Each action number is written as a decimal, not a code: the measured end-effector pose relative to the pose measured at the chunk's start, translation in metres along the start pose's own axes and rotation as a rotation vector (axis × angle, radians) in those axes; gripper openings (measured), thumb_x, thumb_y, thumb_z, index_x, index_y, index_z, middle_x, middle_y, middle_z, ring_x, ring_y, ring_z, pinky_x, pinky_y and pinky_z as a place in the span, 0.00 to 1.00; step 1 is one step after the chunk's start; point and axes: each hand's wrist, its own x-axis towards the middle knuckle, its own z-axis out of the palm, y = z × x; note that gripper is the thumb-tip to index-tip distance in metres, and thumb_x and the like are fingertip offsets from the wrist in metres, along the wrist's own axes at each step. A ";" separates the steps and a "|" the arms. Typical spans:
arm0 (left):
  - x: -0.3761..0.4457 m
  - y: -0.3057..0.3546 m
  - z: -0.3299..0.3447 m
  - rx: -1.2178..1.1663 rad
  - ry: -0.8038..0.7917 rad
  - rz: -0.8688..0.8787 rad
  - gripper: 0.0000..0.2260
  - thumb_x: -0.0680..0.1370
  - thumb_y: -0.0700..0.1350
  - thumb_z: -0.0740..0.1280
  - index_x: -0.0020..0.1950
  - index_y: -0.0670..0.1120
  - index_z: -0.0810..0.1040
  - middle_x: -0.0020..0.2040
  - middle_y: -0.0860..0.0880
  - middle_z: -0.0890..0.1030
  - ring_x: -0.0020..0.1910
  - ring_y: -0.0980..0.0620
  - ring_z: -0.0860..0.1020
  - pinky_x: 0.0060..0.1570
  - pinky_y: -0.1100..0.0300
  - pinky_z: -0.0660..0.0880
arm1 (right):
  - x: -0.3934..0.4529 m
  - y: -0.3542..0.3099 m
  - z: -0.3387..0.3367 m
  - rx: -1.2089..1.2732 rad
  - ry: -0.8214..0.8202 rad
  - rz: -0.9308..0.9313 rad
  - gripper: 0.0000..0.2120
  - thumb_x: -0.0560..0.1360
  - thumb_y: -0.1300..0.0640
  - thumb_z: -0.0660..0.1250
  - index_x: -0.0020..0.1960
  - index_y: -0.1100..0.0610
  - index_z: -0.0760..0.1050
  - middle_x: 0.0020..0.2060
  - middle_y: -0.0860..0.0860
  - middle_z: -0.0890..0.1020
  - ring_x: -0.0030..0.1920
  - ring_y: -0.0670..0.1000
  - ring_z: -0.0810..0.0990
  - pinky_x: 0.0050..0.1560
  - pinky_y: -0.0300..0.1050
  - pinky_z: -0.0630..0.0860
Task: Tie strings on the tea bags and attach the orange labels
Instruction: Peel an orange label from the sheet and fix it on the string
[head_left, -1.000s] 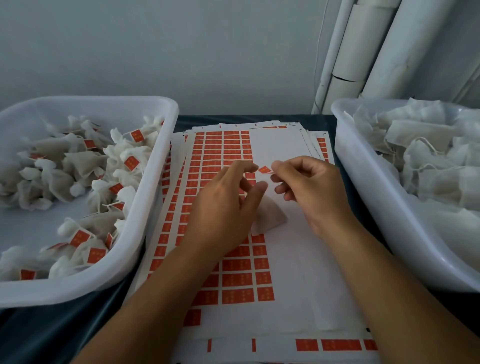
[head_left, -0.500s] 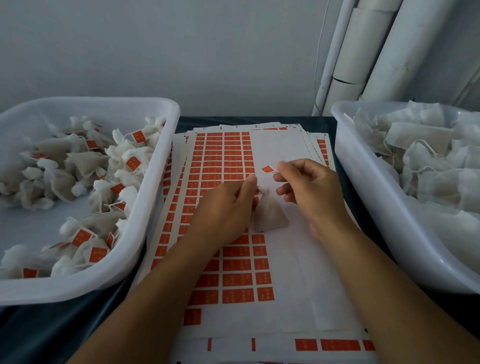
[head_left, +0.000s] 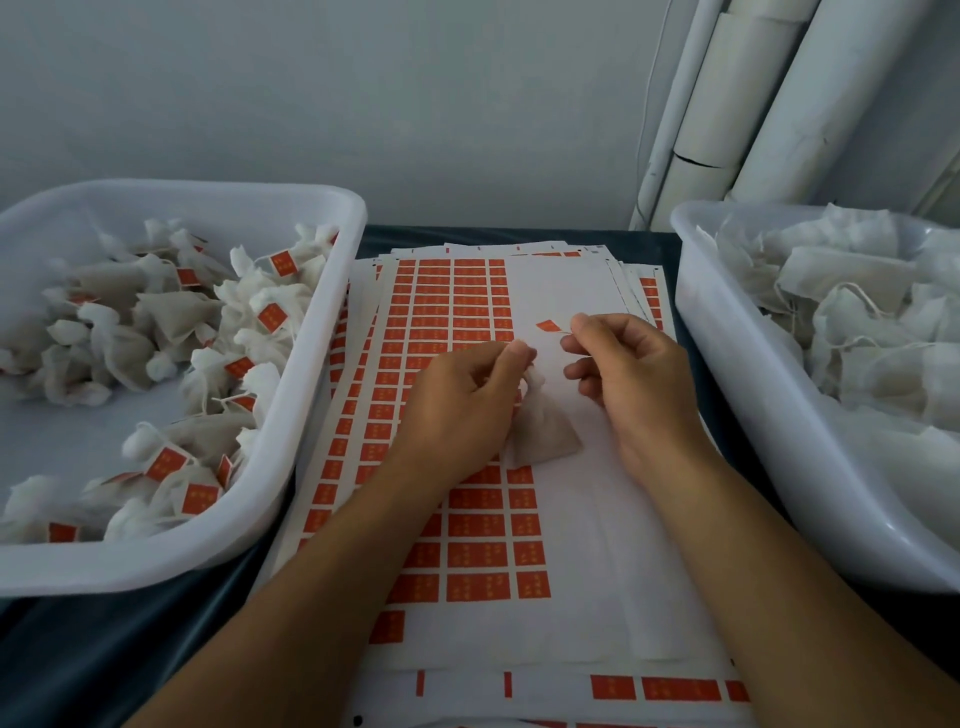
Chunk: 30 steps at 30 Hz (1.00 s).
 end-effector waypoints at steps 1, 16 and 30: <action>-0.001 0.001 0.000 -0.035 0.035 0.006 0.12 0.84 0.55 0.61 0.57 0.57 0.84 0.50 0.61 0.85 0.47 0.61 0.82 0.47 0.65 0.82 | 0.001 -0.001 -0.002 0.018 0.003 -0.008 0.04 0.79 0.51 0.71 0.48 0.50 0.83 0.41 0.44 0.87 0.38 0.45 0.85 0.36 0.33 0.78; -0.014 0.014 -0.010 -0.367 0.027 0.118 0.15 0.82 0.37 0.67 0.57 0.59 0.81 0.50 0.58 0.85 0.47 0.58 0.85 0.40 0.69 0.79 | -0.007 -0.020 -0.012 0.064 -0.347 -0.294 0.10 0.78 0.60 0.62 0.57 0.50 0.76 0.35 0.48 0.79 0.33 0.50 0.78 0.34 0.41 0.77; -0.023 0.015 -0.012 -0.316 -0.199 0.191 0.19 0.81 0.38 0.69 0.67 0.58 0.78 0.46 0.58 0.87 0.46 0.55 0.86 0.41 0.67 0.80 | -0.011 -0.025 -0.021 -0.169 -0.461 -0.420 0.14 0.75 0.60 0.68 0.59 0.52 0.73 0.36 0.49 0.80 0.35 0.49 0.78 0.39 0.41 0.76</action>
